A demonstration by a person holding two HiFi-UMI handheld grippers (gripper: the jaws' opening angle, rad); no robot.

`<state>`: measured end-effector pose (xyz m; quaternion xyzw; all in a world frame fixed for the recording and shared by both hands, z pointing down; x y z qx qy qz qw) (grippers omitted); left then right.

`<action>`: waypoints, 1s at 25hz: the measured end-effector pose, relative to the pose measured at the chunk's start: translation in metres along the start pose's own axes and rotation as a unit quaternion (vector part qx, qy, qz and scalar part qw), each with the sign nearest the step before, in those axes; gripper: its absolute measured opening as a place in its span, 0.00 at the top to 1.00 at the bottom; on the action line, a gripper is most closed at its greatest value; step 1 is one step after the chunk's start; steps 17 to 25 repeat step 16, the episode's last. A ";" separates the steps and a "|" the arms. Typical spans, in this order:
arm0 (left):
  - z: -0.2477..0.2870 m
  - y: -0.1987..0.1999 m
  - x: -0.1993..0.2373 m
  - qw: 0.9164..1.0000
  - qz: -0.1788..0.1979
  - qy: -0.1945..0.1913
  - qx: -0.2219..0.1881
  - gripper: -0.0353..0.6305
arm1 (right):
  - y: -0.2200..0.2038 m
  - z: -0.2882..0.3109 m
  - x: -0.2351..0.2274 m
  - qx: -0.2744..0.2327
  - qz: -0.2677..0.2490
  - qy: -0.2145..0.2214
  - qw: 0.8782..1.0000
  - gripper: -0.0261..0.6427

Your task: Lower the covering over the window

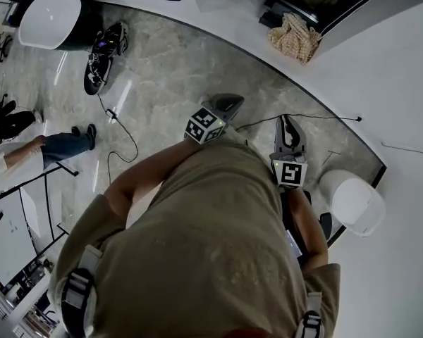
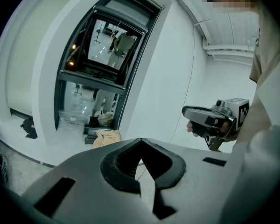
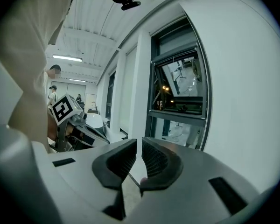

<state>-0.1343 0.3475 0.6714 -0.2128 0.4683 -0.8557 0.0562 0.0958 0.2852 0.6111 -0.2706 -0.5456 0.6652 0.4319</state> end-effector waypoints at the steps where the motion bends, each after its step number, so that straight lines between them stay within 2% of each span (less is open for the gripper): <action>1: -0.002 0.002 0.001 1.000 0.001 0.001 -0.002 0.92 | 0.002 0.001 0.001 0.000 0.000 0.001 1.000 0.92; 6: -0.013 0.013 0.015 1.000 0.007 0.004 -0.005 0.92 | 0.006 0.017 0.006 0.003 0.008 0.006 1.000 0.92; 11: -0.033 0.015 0.036 1.000 -0.001 0.019 -0.002 0.92 | 0.022 0.044 0.021 0.000 -0.008 0.035 0.999 0.92; 16: -0.062 0.013 0.062 0.999 -0.016 0.033 -0.002 0.92 | 0.031 0.069 0.043 -0.002 0.009 0.048 0.999 0.92; 25: -0.062 0.013 0.062 0.999 -0.016 0.033 -0.002 0.92 | 0.031 0.069 0.043 -0.002 0.009 0.048 0.999 0.92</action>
Point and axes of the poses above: the fingertips, and each gripper's own axes: z forward along the fingers, x to its left, y out of its top, the point moved 10 cm from there along -z, backward along the fingers, and after that the axes turned 5 degrees about x, right-handed, at the moved point
